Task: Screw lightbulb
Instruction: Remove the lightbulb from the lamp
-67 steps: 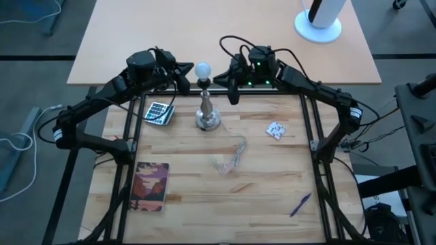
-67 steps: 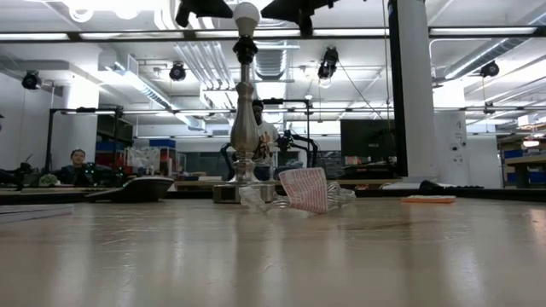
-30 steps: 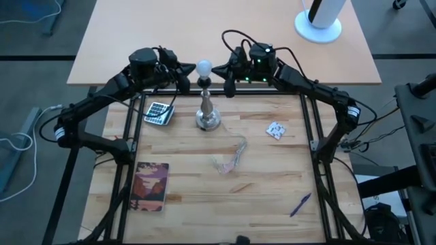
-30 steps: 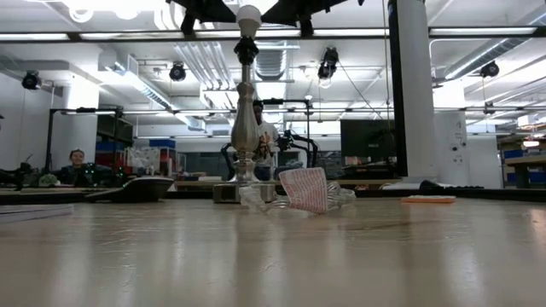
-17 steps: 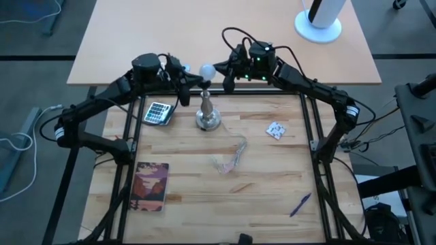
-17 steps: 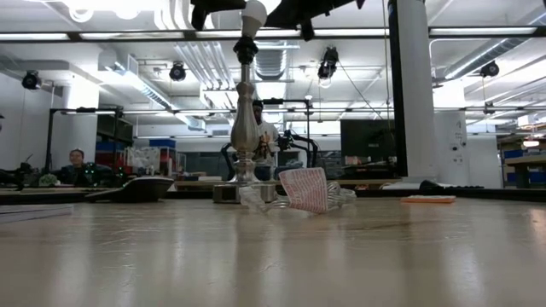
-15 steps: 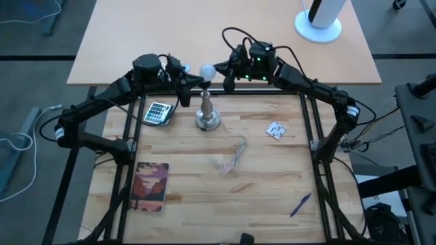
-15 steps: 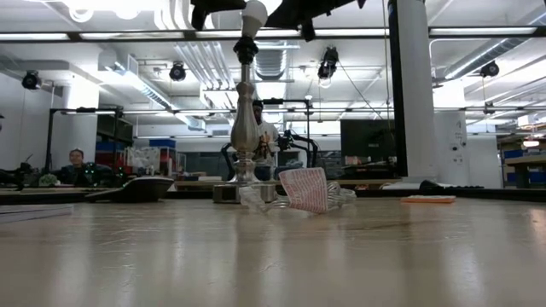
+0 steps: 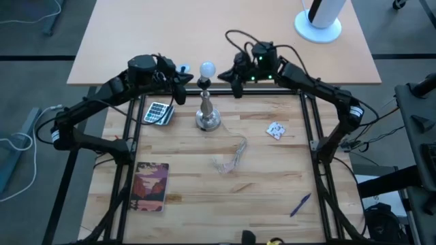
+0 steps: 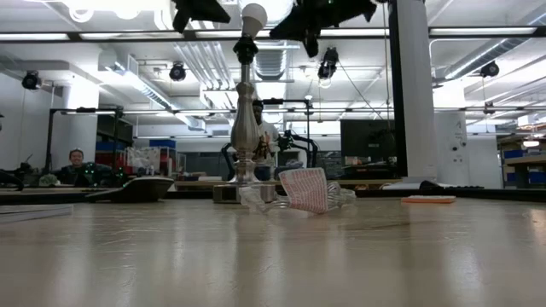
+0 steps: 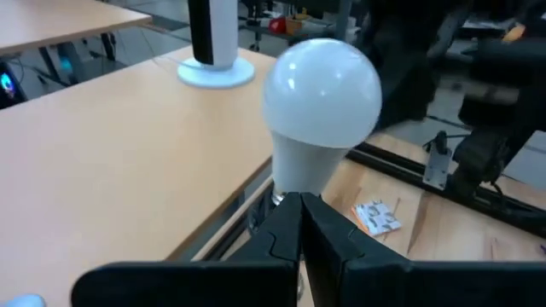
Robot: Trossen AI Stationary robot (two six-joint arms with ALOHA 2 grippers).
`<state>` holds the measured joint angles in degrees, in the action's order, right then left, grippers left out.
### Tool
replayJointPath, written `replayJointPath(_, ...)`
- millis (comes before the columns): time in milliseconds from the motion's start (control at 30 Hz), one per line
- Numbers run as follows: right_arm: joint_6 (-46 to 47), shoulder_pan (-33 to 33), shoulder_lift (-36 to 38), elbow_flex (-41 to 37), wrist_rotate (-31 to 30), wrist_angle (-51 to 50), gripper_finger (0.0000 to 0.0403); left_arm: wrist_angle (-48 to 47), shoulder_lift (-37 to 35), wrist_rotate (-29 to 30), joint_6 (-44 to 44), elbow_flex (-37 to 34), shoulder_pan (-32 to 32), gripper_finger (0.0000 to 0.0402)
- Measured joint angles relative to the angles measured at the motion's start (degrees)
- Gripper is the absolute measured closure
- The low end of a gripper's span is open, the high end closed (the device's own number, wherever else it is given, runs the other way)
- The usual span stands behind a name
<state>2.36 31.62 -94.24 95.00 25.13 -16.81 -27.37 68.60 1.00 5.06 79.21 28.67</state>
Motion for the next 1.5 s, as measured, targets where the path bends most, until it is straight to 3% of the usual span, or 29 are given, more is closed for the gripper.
replayJointPath(133,1.9,0.0,0.0,-6.3,1.2,5.3,0.0403,0.6,0.8,0.0,0.2,-0.1,0.0,0.0402)
replayJointPath(333,4.5,0.0,0.4,-12.2,2.4,21.7,0.0403,0.7,1.2,1.3,1.5,-0.2,0.0,0.0401)
replayJointPath(500,1.0,-0.1,0.4,-12.5,0.6,22.7,0.0403,0.5,0.6,1.5,2.9,-0.2,0.0,0.0401)
replayJointPath(767,3.6,-0.4,0.4,-12.5,-2.2,23.6,0.0396,-0.2,0.6,1.5,3.5,-0.2,0.0,0.0401)
replayJointPath(933,5.6,-0.7,0.4,-12.4,-2.2,25.0,0.0347,0.8,1.6,2.4,3.5,-0.2,0.0,0.0401)
replayJointPath(1267,8.5,-1.5,0.4,-12.2,-2.4,25.8,0.0200,2.3,2.0,3.1,3.5,-0.2,0.0,0.0401)
replayJointPath(1500,4.1,-3.7,0.1,-12.2,-2.6,28.8,0.0157,2.6,3.4,3.1,3.2,-0.2,0.0,0.0401)
